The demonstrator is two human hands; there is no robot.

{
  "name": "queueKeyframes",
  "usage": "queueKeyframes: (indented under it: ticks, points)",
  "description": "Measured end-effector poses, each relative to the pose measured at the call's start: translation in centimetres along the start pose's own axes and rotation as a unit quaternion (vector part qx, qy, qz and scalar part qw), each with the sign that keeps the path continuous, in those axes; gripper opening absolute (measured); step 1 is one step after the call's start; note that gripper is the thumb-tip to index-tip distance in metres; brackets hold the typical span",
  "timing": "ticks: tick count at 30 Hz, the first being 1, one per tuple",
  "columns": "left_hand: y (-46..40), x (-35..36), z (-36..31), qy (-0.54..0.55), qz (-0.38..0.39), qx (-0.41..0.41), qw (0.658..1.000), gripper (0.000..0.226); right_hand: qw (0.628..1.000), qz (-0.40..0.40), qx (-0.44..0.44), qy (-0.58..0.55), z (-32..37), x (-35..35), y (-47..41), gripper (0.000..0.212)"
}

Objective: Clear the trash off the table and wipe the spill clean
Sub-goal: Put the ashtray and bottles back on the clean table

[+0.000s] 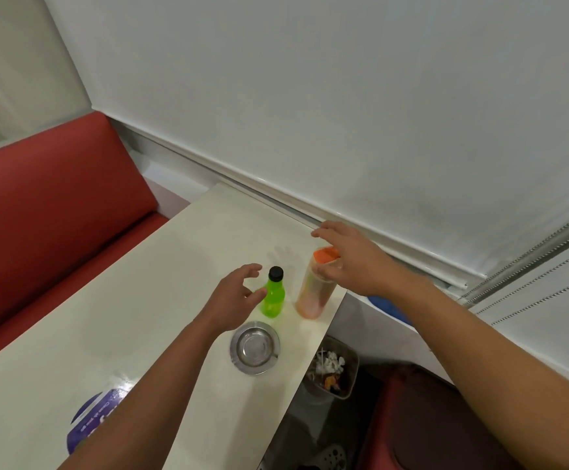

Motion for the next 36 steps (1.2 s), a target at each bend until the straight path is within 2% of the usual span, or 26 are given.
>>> queueKeyframes:
  ticks: [3,6,12,17,20,24,28,36]
  points:
    - [1.9,-1.0,1.4,0.019,-0.011,-0.026,0.999,0.042,0.997,-0.027,-0.029,-0.059,2.7,-0.5,2.2,0.048]
    - [3.8,-1.5,3.3,0.031,-0.018,-0.053,0.998,0.036,0.993,-0.002,-0.024,-0.113,4.5,0.7,4.1,0.042]
    - [7.1,-0.9,7.2,0.024,-0.025,-0.124,0.992,0.033,0.977,0.079,0.046,-0.194,3.6,7.6,5.6,0.036]
    - [9.0,1.2,10.9,0.039,-0.052,-0.213,0.975,0.034,0.949,0.135,0.137,-0.251,1.0,15.4,7.2,0.042]
    - [10.1,2.9,12.5,0.059,-0.049,-0.269,0.960,0.037,0.933,0.168,0.177,-0.265,-0.2,19.0,7.6,0.034]
    - [10.8,4.6,13.1,0.061,-0.049,-0.314,0.946,0.043,0.918,0.189,0.224,-0.268,-1.8,22.1,7.2,0.051]
    - [10.5,5.5,13.1,0.061,-0.065,-0.335,0.938,0.043,0.914,0.211,0.232,-0.257,-3.1,23.9,5.9,0.062]
    - [10.0,6.7,12.7,0.065,-0.084,-0.349,0.931,0.041,0.922,0.233,0.205,-0.230,-3.1,25.3,4.2,0.061]
Point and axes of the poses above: each hand's wrist, its own y-axis away from the middle knuckle, its own x-axis out of the palm, z = x × y, the point moved 5 cm from there along -y, towards the middle knuckle, and after that the axes turned 5 degrees about -z, right-handed, at the moved point
